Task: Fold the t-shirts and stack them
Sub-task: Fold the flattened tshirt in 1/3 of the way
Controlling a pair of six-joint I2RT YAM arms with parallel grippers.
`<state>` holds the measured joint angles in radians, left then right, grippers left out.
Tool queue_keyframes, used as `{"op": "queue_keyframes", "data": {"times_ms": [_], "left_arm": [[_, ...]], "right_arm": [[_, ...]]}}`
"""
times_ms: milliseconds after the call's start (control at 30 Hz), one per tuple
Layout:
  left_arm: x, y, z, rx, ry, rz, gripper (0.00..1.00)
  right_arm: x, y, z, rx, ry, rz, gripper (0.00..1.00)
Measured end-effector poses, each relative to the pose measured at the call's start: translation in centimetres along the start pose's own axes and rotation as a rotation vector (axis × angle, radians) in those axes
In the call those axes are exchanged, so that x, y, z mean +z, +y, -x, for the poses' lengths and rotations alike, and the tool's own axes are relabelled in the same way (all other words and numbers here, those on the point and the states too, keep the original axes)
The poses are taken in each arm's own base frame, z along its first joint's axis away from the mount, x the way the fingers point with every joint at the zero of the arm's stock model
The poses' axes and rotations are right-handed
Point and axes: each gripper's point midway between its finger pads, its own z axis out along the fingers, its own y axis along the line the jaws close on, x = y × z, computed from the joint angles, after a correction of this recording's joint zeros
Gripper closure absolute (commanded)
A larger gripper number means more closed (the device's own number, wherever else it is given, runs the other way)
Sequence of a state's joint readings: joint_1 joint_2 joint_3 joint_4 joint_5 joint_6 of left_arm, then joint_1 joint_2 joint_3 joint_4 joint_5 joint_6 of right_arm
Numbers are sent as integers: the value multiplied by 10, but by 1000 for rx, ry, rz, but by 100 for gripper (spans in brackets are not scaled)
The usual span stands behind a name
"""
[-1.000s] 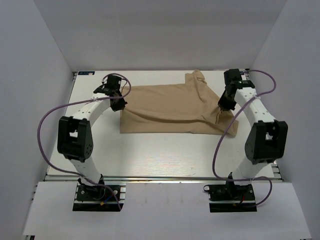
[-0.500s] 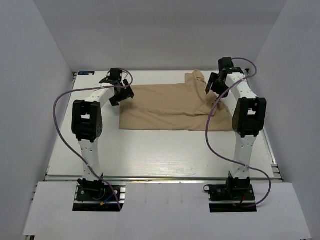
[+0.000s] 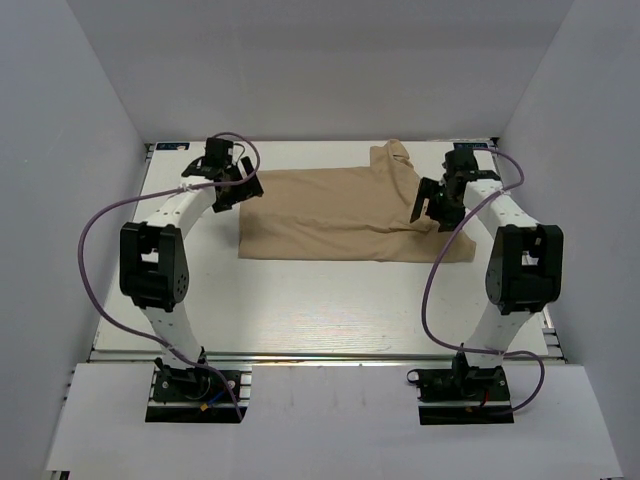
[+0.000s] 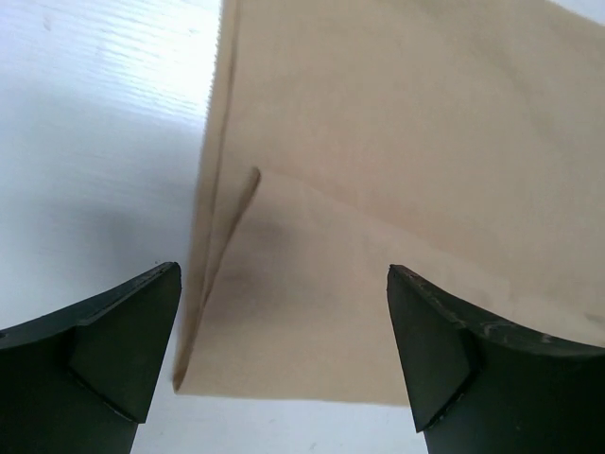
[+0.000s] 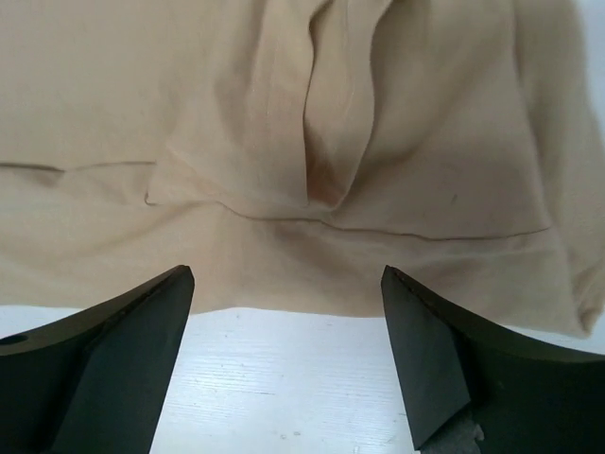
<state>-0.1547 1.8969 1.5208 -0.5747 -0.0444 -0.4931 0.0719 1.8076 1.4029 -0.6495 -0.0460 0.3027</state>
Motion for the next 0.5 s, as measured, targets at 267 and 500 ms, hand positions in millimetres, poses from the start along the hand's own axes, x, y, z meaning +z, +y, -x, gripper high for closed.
{"op": "queue_keyframes", "data": {"times_ms": [267,500], "left_arm": [[-7,7,-55,37,107,-51,0],[-6,12,-63,41,122,-42,0]], "right_arm": [[26,7,-17,16,67,65,35],[49,16,-10,40,91,109,100]]}}
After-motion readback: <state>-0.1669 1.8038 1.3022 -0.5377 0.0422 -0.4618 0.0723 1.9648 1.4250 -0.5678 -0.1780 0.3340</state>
